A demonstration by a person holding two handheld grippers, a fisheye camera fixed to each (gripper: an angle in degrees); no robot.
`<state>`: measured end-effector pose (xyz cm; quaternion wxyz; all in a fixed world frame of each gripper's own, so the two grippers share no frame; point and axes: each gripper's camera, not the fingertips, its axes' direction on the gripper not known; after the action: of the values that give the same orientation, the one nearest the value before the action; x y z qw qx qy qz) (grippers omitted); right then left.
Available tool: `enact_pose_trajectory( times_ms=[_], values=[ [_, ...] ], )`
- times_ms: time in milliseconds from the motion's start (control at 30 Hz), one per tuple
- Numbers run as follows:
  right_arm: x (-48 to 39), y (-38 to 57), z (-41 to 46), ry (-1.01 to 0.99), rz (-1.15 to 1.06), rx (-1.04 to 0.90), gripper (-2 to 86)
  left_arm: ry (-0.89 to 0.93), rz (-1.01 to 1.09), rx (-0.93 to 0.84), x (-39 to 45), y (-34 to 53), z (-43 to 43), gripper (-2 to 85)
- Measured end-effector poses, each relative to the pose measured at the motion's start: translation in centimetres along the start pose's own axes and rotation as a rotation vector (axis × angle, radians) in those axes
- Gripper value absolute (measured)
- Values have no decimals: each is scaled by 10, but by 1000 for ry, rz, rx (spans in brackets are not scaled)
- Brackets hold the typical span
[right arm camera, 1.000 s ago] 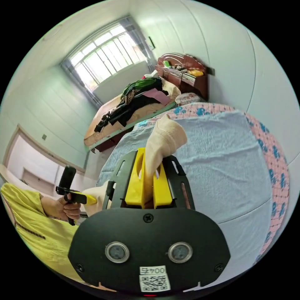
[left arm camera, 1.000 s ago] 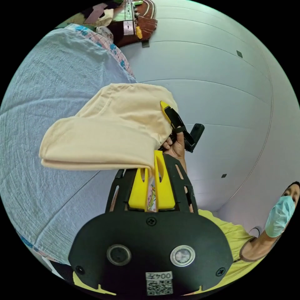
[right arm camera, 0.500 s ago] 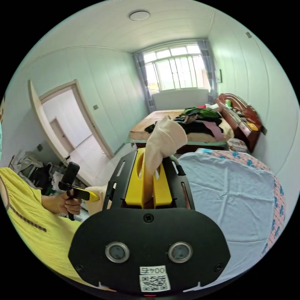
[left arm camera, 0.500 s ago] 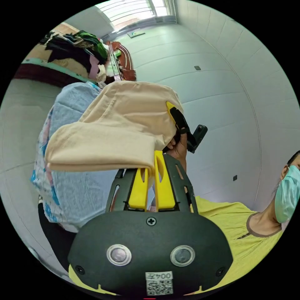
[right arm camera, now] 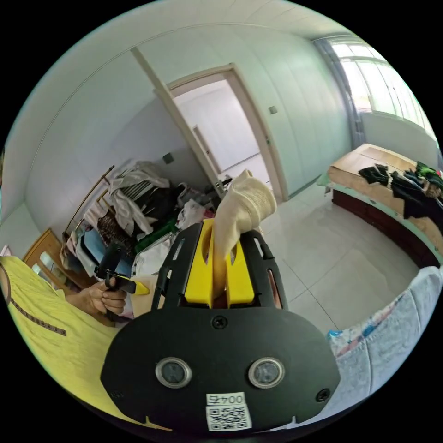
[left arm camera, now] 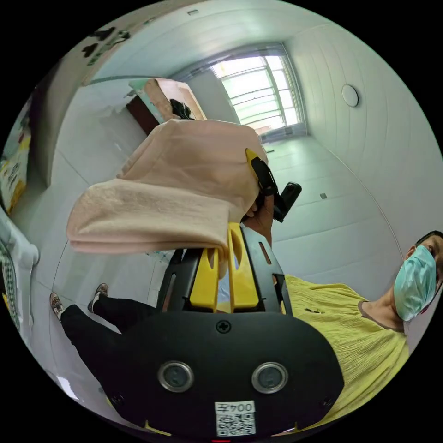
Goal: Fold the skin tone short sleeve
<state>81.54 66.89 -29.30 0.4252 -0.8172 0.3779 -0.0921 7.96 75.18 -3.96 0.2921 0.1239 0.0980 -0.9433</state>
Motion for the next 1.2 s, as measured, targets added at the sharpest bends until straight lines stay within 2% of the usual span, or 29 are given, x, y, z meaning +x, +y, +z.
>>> enact_pose_trajectory(
  times_ms=[233, 400, 833, 967, 1067, 1200],
  values=[
    [-89, -7, 205, -210, -79, -171, 22, -23, -132, 180, -116, 96, -156, 49],
    [-149, -7, 334, -275, -80, -240, 22, -6, -153, 250, -191, 133, -265, 50],
    [-279, -19, 649, -338, 38, -126, 19, -171, 18, 214, -335, 109, -557, 50],
    [-288, -7, 724, -342, 81, -44, 19, -182, 62, 218, -381, 99, -597, 50],
    [-280, 21, 788, -300, 131, -77, 19, -212, 17, 157, -446, 97, -596, 49],
    [-243, 84, 878, -261, 255, -241, 21, -189, -214, 87, -566, 117, -563, 49]
  ],
)
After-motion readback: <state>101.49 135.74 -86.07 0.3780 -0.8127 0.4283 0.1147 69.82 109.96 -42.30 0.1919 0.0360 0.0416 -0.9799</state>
